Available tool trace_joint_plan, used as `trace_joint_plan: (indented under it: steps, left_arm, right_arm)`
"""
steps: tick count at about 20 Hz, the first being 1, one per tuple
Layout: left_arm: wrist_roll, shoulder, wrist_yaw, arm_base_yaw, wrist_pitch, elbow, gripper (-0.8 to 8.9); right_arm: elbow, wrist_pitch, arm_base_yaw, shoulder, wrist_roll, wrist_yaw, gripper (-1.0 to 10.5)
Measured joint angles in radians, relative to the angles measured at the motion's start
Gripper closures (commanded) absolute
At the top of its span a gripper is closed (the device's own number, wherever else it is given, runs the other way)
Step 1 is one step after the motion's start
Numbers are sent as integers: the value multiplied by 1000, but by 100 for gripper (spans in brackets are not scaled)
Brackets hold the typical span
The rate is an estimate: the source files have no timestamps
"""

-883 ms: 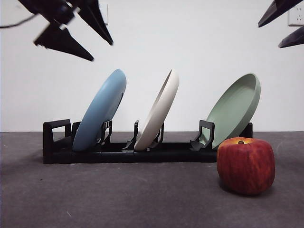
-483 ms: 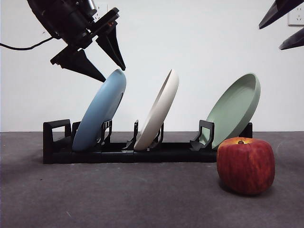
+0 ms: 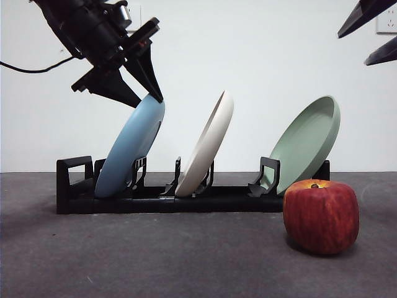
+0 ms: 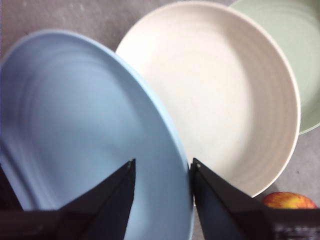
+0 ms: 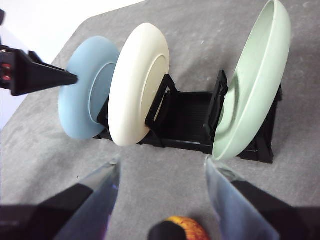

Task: Take the blue plate from the plate rack,put the plate on the table,take the apple from the table,put the apple in the plate

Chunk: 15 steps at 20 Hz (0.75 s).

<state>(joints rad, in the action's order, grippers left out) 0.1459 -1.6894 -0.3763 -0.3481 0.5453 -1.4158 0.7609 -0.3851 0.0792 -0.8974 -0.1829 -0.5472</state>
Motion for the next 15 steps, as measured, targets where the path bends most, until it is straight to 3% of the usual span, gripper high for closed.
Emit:
trace_joint_plan:
  steps: [1,3,10,15]
  left_arm:
    - [0,-2,1,-3,0,0,653]
    - [-4,-2,0,-9,1,0,834]
    - [-3,19,-12,-31,39,-31,822]
    - [-26,167,-11,-77,140,-193,822]
  right_arm:
    - [0,-8,0,0,0,0,663]
    - [0,-18,0,0,0,0,663]
    - [0,-28,0,0,0,0,663]
    - [0,-33,0,0,0,1,663]
